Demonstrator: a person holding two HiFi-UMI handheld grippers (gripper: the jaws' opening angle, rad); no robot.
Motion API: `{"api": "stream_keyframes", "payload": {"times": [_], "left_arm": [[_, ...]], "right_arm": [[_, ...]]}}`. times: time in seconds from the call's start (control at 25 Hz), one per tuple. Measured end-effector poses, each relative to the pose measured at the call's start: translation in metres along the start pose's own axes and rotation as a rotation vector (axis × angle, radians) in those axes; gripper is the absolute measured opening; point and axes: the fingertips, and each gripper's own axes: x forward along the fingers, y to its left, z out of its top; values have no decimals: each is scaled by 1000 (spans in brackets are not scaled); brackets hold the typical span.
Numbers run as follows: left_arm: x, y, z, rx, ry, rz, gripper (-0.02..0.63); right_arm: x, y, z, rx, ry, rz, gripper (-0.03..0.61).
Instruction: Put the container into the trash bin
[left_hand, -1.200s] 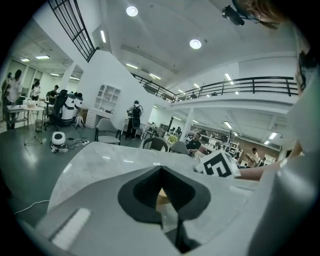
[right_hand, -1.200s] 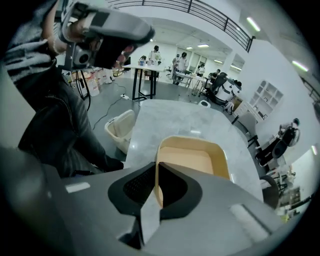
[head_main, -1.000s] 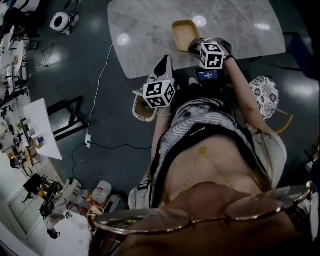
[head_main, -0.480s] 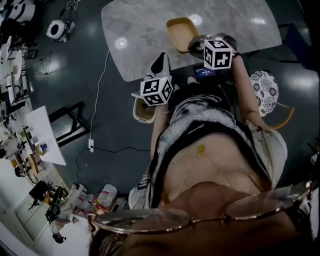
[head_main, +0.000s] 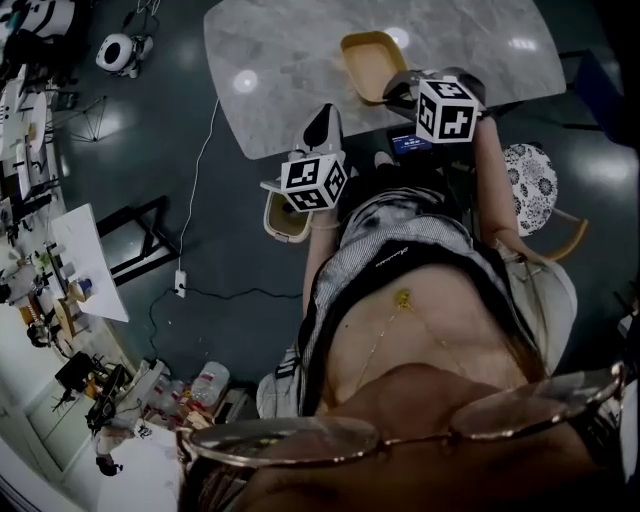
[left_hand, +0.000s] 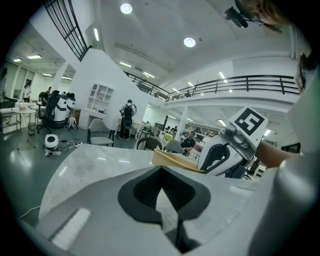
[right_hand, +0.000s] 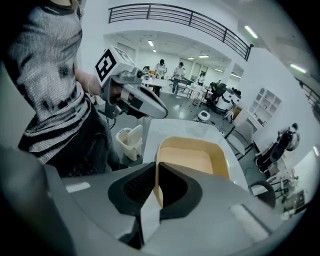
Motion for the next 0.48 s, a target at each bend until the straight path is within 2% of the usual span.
{"api": "stream_keyframes", "payload": {"times": [0.24, 0.48], "left_arm": [[8, -24, 4, -7, -18, 46, 0], [-12, -16, -20, -24, -24, 102, 0]], "right_arm": [[-17, 1, -22, -14, -11, 44, 43], [6, 18, -23, -55, -18, 89, 43]]}}
